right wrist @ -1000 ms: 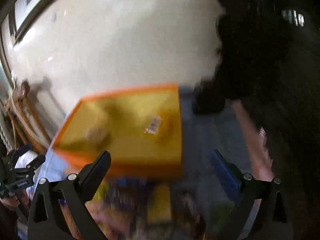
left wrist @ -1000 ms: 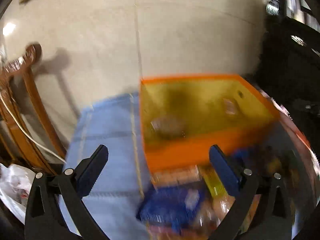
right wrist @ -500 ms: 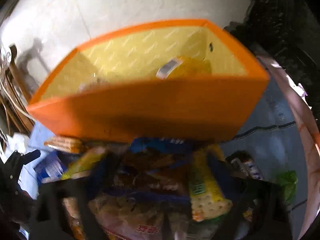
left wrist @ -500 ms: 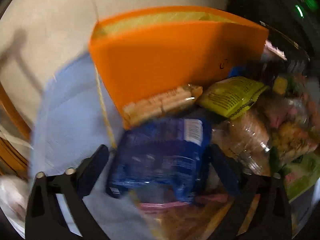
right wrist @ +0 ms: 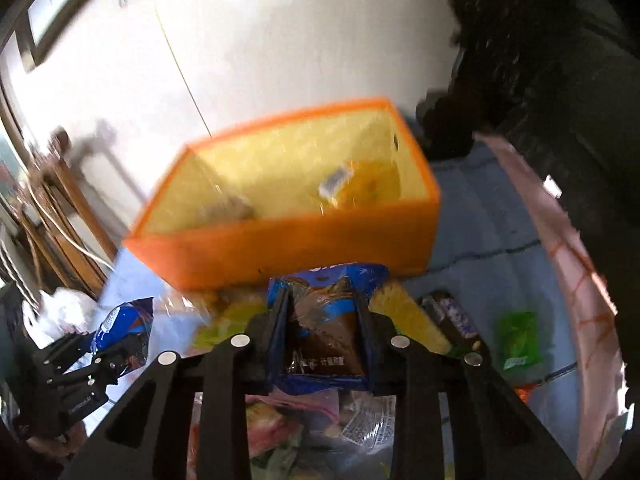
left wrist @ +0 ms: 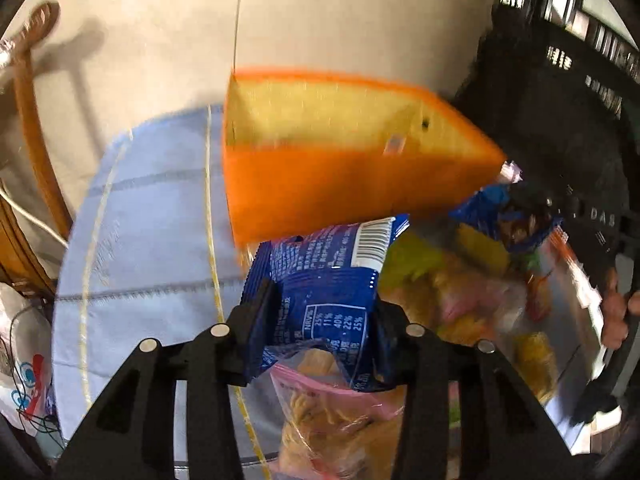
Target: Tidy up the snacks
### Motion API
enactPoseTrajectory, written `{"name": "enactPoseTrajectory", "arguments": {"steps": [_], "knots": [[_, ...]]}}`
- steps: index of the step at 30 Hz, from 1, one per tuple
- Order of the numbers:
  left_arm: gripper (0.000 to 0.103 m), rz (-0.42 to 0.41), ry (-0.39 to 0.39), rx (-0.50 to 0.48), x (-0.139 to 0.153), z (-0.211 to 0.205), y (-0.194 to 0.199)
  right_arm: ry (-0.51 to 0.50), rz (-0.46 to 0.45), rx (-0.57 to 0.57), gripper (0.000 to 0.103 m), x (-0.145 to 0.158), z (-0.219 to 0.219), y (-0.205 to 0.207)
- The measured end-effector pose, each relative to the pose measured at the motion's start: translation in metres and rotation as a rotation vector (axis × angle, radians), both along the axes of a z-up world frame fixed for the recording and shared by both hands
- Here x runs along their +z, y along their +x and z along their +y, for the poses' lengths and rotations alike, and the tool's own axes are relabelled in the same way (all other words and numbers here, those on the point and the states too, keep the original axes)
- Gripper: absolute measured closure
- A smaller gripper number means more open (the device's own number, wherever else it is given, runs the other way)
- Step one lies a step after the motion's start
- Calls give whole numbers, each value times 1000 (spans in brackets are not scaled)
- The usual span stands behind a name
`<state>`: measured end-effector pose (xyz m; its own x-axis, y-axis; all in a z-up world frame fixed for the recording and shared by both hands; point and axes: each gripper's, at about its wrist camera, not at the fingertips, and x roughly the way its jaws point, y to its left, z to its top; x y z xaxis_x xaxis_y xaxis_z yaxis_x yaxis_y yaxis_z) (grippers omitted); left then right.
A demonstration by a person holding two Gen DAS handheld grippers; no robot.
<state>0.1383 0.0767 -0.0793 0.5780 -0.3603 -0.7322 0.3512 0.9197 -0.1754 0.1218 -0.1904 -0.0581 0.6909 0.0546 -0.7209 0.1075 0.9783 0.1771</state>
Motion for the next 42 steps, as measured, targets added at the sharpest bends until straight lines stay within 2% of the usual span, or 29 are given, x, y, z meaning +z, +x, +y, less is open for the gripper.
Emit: {"name": "enactPoseTrajectory", "arguments": {"steps": [3, 7, 10, 11, 12, 13, 14, 15, 16, 19, 21, 22, 25, 27, 28, 29, 32, 36, 38, 39, 40, 41, 42], "knots": [[61, -70, -29, 0, 33, -10, 6, -63, -92, 23, 73, 33, 2, 14], [61, -166, -20, 21, 70, -22, 47, -79, -194, 29, 73, 69, -8, 47], [61, -190, -31, 57, 82, -23, 83, -94, -228, 30, 73, 85, -11, 77], [59, -193, -34, 68, 85, -24, 92, -84, -237, 33, 70, 89, -13, 90], [57, -203, -36, 76, 86, -24, 101, -71, -242, 33, 60, 91, -14, 98], [23, -206, -22, 97, 86, -22, 109, -62, -234, 39, 16, 92, -15, 109], [6, -200, 4, 135, 84, -20, 115, -70, -218, 13, 3, 92, -17, 114], [4, -203, 33, 203, 82, -16, 119, -69, -230, -11, 4, 93, -19, 111], [4, -197, 32, 212, 79, -10, 118, -56, -243, -10, 4, 92, -20, 107], [4, -195, -13, 165, 63, 15, 90, -27, -206, 16, 4, 78, -19, 84], [4, -200, -8, 99, 45, 25, 61, 5, -152, 34, 4, 58, -12, 65], [4, -212, 20, 72, 39, 27, 50, 12, -108, 44, 4, 42, -3, 55], [4, -236, 208, -26, 0, 13, 24, -9, 9, 77, 4, -5, 25, 44], [4, -229, 312, -77, -30, 1, 20, -27, 92, 81, 4, -39, 43, 48], [4, -220, 337, -94, -43, -4, 23, -18, 127, 90, 4, -53, 49, 53], [4, -215, 343, -100, -52, -5, 24, -11, 138, 95, 4, -62, 53, 54], [4, -193, 291, -114, -71, -11, 43, -42, 165, 93, 4, -80, 65, 73], [4, -186, 217, -132, -76, -23, 58, -29, 199, 82, 4, -92, 68, 88], [4, -180, 216, -149, -79, -32, 62, -30, 221, 88, 5, -100, 72, 90], [4, -176, 232, -150, -84, -37, 65, -26, 223, 95, 10, -103, 72, 90], [4, -153, 221, -134, -88, -37, 70, -18, 226, 98, 39, -107, 72, 90], [8, -95, 175, -111, -92, -34, 76, 23, 226, 113, 61, -109, 71, 89], [17, -41, 135, -102, -93, -33, 79, 62, 231, 117, 61, -109, 72, 89]]}}
